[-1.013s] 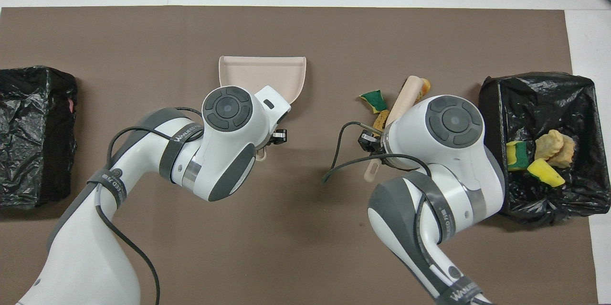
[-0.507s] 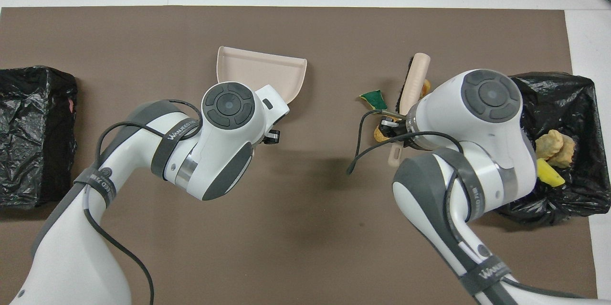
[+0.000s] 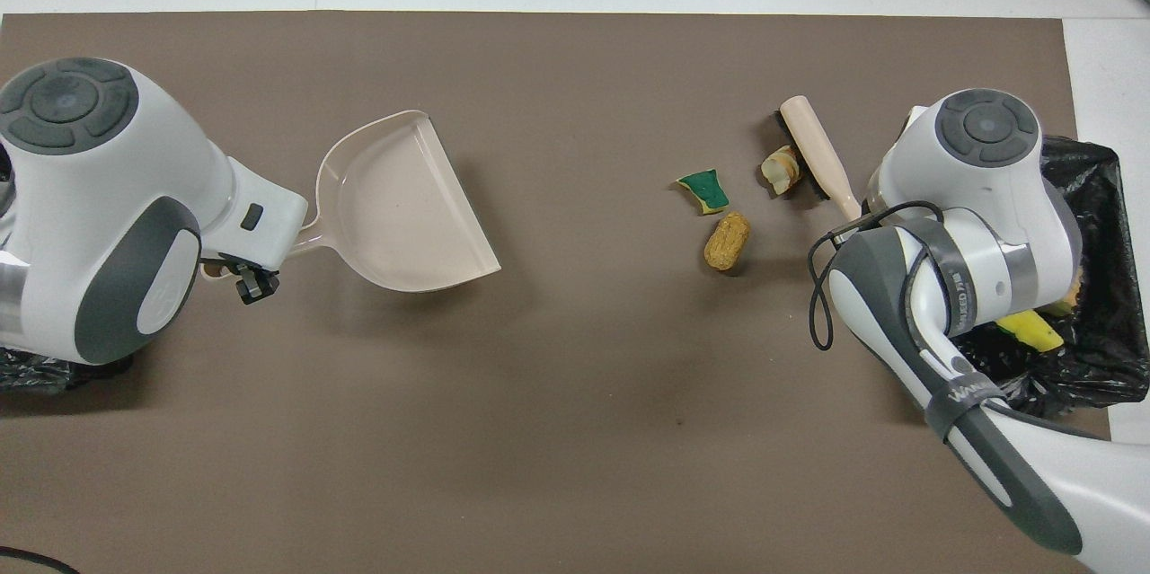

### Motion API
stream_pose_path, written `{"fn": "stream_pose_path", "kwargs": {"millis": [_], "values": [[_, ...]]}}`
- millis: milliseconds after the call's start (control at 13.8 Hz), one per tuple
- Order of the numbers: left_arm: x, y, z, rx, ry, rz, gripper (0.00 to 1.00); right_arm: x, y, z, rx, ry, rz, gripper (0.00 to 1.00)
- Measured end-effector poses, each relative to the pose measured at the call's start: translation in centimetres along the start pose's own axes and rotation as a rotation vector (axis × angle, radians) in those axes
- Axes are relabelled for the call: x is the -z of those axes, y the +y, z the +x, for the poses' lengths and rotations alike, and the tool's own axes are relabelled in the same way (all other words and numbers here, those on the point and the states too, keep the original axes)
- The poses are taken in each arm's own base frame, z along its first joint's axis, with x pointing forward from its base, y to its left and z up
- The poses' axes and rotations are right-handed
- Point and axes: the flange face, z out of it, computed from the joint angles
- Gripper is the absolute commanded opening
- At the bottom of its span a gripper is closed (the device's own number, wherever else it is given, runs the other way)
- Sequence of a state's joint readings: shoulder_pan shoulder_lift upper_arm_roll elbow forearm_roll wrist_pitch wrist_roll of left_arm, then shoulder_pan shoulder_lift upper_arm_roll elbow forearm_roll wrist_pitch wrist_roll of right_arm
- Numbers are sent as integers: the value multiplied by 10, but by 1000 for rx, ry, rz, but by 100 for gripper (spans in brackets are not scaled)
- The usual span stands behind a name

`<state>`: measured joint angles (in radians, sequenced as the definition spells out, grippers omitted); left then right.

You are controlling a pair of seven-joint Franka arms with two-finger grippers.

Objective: Sweep and dump trash in bin

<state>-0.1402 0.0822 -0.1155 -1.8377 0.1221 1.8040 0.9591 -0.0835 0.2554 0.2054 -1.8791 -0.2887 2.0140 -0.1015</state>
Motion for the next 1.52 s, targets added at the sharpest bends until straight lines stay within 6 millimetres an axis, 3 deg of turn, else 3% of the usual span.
{"fn": "stream_pose_path", "kwargs": {"millis": [145,434,651,1013,1303,1520], "values": [[-16,5,13,-55,20,24,0,-6,-7,3,16,-10,0,0],[-46,35,58,-147,30,40,0,-6,-8,5,-11,-35,-108,0],[-63,46,66,-131,26,33,0,0,-8,11,-85,-24,-179,0],[-83,63,77,-101,27,33,0,-32,-2,14,-108,-61,-136,0],[-87,65,78,-89,29,34,0,-31,-21,18,-155,-57,-7,0],[-96,72,83,-70,46,49,0,-23,-65,25,-155,-52,71,0]]}}
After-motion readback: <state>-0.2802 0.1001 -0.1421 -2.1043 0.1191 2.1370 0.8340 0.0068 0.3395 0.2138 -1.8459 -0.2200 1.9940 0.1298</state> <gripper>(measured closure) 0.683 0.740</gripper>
